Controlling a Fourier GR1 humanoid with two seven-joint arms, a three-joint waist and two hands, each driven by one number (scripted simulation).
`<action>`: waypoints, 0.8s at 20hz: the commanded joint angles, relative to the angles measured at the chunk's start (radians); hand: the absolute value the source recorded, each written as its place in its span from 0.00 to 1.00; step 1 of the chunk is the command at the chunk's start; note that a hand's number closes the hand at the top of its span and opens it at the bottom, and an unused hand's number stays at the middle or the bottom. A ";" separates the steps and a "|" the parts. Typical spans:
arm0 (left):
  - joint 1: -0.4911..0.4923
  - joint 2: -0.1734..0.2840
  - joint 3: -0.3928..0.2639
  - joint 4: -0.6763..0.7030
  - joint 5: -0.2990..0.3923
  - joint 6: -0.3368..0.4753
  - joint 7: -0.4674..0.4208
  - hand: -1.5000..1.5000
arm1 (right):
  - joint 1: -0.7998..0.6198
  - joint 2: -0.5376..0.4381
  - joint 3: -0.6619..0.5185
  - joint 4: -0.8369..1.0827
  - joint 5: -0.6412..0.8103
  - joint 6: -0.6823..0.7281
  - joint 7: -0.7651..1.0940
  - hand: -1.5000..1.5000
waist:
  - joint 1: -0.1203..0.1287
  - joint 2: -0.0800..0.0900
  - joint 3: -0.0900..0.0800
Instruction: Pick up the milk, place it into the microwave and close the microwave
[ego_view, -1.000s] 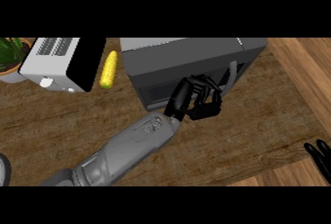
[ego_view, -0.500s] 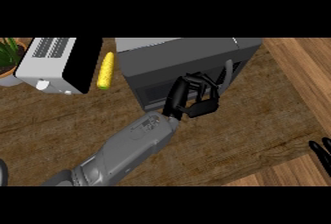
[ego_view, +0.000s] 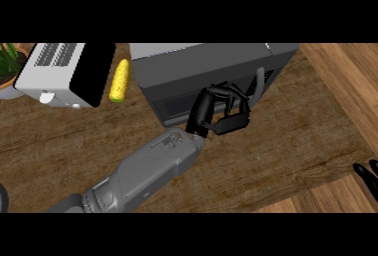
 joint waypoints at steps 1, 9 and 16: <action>-0.046 0.001 0.058 0.099 0.030 0.006 -0.024 1.00 | -0.013 -0.010 0.002 -0.010 -0.019 0.015 0.001 0.00 | -0.004 0.019 0.000; -0.055 0.001 0.041 0.105 0.062 0.033 -0.061 1.00 | -0.016 -0.035 0.012 -0.037 -0.047 0.025 0.027 0.00 | -0.024 0.021 -0.001; -0.054 0.001 0.039 0.116 0.088 0.045 -0.098 1.00 | -0.006 -0.057 0.011 -0.059 -0.068 0.033 0.046 0.00 | -0.036 0.021 -0.001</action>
